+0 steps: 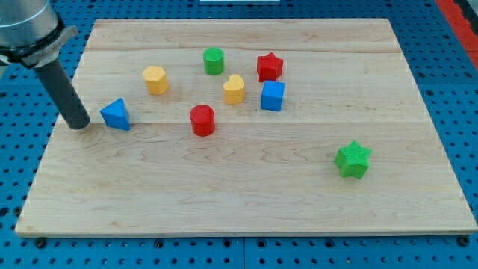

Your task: Move the green star bottom diagonally to the yellow heart

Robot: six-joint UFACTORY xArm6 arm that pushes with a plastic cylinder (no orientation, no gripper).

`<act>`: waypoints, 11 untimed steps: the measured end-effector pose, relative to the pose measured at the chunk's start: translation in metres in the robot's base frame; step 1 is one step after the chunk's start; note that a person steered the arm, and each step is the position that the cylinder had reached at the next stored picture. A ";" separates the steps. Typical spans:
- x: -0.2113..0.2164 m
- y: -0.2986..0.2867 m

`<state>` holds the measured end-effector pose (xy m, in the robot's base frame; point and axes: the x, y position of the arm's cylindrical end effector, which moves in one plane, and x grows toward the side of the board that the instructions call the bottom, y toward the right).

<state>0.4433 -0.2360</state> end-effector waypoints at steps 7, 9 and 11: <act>0.099 0.393; 0.090 0.479; 0.034 0.356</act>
